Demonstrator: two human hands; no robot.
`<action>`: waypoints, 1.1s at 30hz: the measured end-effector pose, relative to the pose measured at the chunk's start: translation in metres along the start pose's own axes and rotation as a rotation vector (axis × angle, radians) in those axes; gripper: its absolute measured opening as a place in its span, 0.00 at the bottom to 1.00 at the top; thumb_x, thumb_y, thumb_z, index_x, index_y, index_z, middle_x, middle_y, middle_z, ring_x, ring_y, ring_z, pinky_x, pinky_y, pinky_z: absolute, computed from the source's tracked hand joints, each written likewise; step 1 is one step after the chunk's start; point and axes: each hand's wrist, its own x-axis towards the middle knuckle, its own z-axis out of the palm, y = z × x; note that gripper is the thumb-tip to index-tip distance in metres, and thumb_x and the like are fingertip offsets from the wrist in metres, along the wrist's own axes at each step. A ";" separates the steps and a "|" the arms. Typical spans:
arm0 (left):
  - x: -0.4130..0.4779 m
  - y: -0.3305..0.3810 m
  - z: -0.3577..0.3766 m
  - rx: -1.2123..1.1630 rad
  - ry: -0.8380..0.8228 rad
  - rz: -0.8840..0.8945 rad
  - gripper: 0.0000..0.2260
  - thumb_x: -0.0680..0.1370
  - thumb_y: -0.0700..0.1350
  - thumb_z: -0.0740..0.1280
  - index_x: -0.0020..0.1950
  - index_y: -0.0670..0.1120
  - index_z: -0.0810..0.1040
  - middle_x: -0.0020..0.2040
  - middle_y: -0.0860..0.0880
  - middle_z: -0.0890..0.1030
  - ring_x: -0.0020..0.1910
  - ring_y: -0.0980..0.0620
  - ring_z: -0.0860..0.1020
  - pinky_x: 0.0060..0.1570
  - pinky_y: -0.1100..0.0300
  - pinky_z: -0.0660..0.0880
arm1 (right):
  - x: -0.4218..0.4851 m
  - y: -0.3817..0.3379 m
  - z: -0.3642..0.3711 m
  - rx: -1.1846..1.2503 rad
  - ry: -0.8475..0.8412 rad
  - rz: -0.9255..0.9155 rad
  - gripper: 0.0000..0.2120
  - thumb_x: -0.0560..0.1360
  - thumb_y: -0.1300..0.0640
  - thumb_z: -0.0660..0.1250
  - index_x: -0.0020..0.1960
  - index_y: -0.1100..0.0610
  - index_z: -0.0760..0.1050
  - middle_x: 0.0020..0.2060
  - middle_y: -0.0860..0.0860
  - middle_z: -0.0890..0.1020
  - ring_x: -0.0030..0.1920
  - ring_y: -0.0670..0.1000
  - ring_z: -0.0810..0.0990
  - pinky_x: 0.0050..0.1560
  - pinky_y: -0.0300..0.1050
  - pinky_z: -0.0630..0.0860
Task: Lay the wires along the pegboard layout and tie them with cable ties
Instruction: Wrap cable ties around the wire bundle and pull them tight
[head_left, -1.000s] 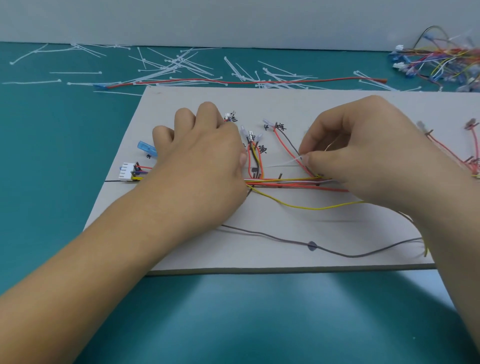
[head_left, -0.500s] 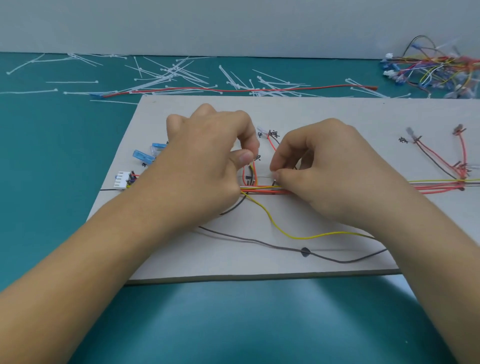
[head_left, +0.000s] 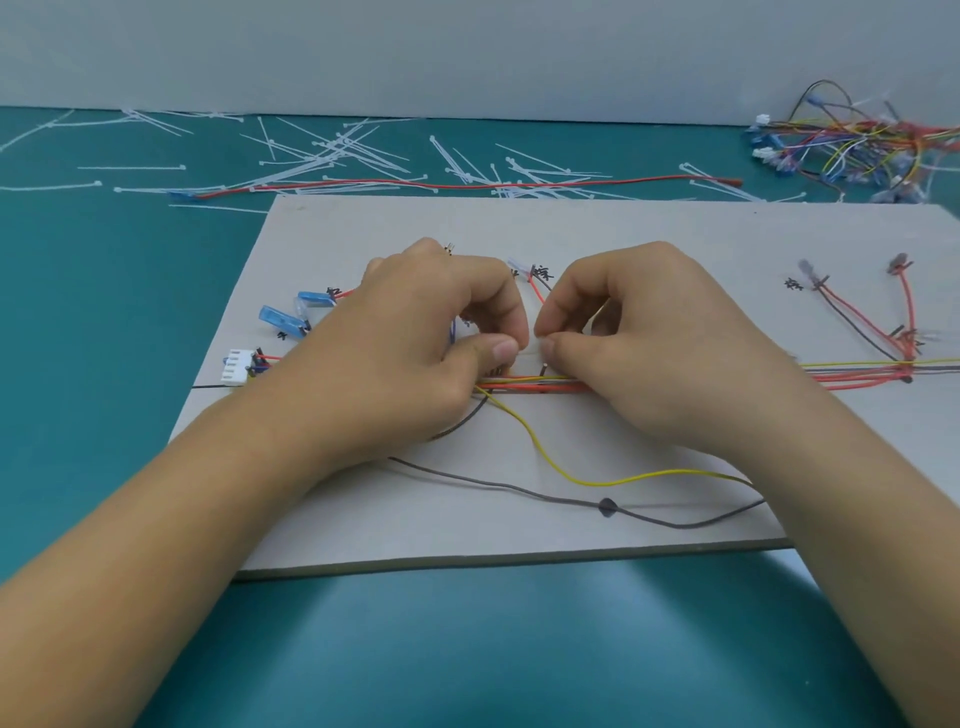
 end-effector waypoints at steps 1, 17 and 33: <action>0.000 -0.002 0.000 0.000 0.013 0.002 0.06 0.78 0.45 0.72 0.46 0.57 0.81 0.44 0.59 0.80 0.54 0.57 0.74 0.57 0.56 0.72 | 0.000 0.000 0.000 0.001 -0.001 -0.001 0.09 0.72 0.59 0.72 0.37 0.47 0.80 0.29 0.34 0.79 0.30 0.35 0.76 0.29 0.26 0.67; -0.003 -0.007 -0.025 0.142 0.066 -0.164 0.07 0.75 0.45 0.71 0.39 0.55 0.84 0.47 0.57 0.80 0.45 0.58 0.78 0.48 0.56 0.75 | -0.001 -0.002 -0.002 0.027 0.022 0.025 0.08 0.70 0.61 0.71 0.36 0.50 0.81 0.34 0.34 0.81 0.31 0.36 0.77 0.28 0.25 0.67; 0.002 0.006 -0.014 0.241 -0.001 -0.404 0.12 0.65 0.54 0.65 0.37 0.47 0.80 0.38 0.51 0.82 0.40 0.49 0.79 0.41 0.54 0.71 | -0.001 -0.003 0.000 -0.007 0.023 0.012 0.07 0.69 0.61 0.71 0.36 0.50 0.81 0.29 0.43 0.81 0.31 0.37 0.77 0.29 0.26 0.67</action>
